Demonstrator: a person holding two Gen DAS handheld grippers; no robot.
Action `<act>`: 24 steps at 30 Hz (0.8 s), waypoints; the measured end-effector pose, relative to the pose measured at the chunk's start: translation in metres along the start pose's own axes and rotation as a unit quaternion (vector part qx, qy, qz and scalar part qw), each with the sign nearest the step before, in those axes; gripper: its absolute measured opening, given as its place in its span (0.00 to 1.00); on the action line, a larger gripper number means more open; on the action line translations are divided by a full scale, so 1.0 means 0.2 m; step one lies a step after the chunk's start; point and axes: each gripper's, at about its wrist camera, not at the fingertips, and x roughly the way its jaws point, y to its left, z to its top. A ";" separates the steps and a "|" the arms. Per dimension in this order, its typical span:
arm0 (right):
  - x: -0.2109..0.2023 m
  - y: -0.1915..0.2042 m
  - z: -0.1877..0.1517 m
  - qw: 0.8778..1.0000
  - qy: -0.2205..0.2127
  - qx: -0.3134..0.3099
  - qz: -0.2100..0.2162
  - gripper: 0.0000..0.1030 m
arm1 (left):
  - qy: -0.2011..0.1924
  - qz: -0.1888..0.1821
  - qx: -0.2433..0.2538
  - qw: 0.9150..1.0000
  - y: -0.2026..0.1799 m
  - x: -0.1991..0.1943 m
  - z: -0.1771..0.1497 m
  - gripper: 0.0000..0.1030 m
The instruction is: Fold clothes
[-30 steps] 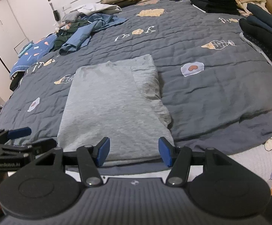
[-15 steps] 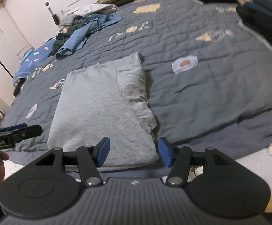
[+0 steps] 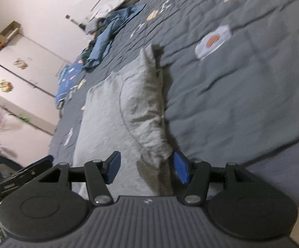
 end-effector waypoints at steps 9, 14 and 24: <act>0.10 -0.06 0.02 1.000 0.017 0.000 0.017 0.55 | 0.011 0.002 -0.005 1.000 0.01 0.03 -0.01 0.99; 0.13 -0.04 0.01 0.999 0.011 -0.021 0.031 0.76 | 0.012 0.001 -0.005 1.000 0.00 0.03 -0.02 0.99; 0.13 0.02 -0.03 0.996 0.013 -0.062 0.069 1.00 | 0.011 0.002 -0.008 1.000 0.00 0.02 -0.02 1.00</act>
